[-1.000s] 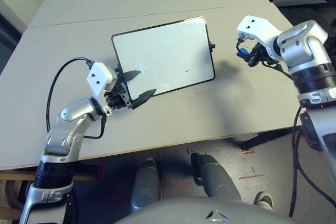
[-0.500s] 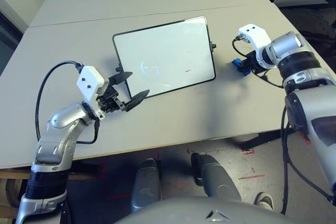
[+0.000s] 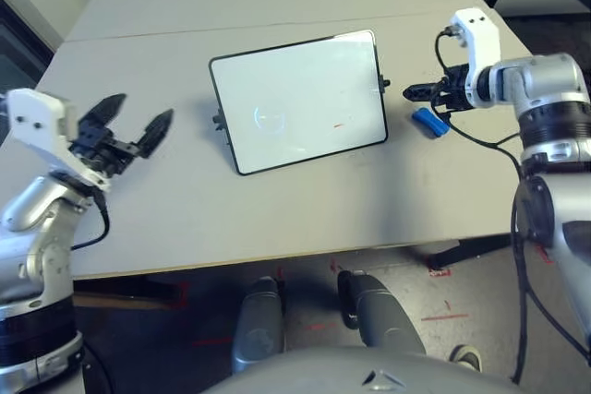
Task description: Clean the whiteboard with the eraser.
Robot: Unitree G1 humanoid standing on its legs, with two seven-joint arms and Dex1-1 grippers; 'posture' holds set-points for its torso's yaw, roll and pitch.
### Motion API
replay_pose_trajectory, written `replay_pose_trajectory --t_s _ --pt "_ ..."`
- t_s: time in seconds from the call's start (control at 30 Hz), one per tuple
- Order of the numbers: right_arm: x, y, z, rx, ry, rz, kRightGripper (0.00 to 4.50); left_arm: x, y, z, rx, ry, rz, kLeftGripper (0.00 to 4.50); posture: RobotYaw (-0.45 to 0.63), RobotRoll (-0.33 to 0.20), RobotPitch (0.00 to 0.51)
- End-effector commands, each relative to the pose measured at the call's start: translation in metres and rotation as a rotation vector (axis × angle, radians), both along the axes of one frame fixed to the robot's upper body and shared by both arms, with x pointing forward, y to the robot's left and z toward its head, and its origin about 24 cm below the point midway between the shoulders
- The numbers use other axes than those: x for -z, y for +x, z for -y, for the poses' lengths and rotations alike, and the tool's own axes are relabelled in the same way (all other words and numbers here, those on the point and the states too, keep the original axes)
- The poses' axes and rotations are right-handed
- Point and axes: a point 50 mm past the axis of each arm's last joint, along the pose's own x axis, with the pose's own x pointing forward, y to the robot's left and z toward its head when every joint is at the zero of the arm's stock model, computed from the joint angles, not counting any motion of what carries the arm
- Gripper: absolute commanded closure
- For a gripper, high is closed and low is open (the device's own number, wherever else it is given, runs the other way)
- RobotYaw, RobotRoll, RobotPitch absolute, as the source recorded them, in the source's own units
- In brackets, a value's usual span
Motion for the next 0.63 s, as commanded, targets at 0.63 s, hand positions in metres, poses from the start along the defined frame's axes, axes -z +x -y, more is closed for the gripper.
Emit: replay_pose_trajectory --t_s 0.63 --pt "0.014 -0.022 0.053 0.255 0.21 0.501 0.02 0.004 0.008 -0.047 -0.237 -0.048 -0.044 0.0 0.05 0.0 0.141"
